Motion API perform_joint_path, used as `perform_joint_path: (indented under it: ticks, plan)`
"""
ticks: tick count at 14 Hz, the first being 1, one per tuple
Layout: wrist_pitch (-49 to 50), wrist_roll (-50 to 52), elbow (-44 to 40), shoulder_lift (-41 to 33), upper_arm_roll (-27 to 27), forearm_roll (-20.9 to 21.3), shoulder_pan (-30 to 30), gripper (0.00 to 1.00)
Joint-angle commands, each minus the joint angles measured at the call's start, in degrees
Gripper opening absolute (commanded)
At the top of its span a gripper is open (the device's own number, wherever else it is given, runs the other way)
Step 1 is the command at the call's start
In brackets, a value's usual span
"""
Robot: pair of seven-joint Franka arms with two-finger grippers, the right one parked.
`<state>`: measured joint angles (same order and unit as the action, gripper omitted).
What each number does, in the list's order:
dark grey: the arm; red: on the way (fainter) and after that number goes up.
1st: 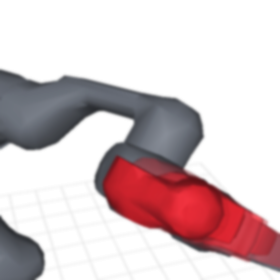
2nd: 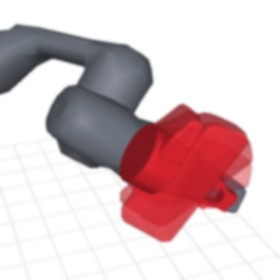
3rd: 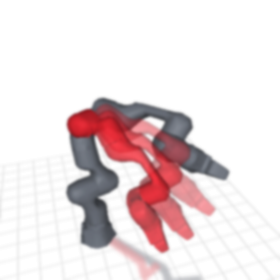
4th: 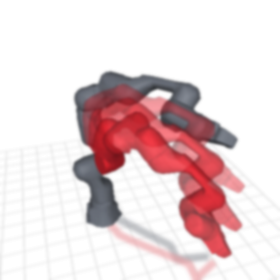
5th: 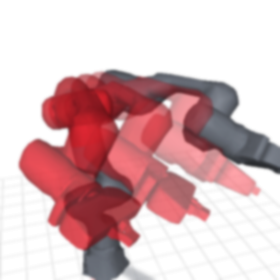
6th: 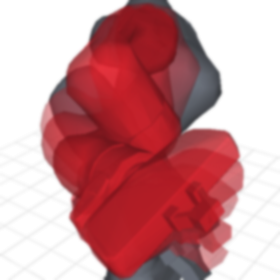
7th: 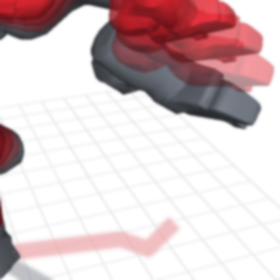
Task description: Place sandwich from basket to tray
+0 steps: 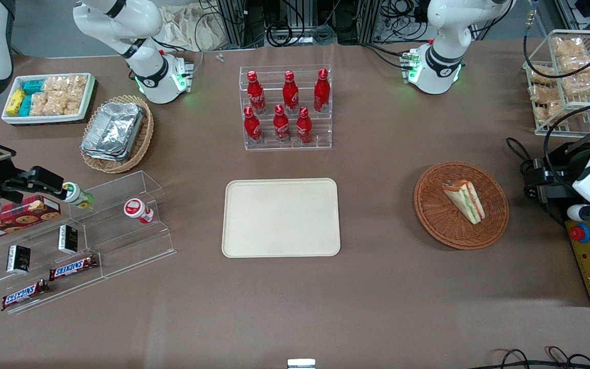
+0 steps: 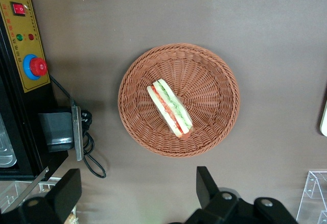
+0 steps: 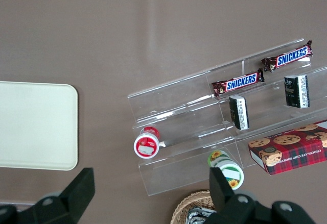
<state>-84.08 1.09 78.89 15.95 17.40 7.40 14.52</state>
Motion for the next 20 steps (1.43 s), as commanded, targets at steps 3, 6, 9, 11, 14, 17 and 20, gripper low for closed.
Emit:
perform_joint_path:
  ticks: [3,6,9,11,14,17,20]
  plan:
    - [-0.21,1.63,-0.93,-0.04,0.44,-0.19,0.25,1.00]
    - [-0.21,1.81,-0.93,-0.04,0.53,-0.01,0.16,1.00]
    - [-0.21,1.64,-0.84,0.14,0.44,-0.10,0.42,1.00]
    - [-0.21,1.64,-0.66,0.14,0.35,-0.19,0.51,1.00]
    - [-0.21,2.25,-0.31,0.22,0.44,-0.36,0.60,1.00]
    - [-0.12,2.51,0.82,-0.30,0.44,-0.45,0.51,1.00]
    - [-3.79,3.74,10.02,-5.46,0.44,-1.85,0.42,1.00]
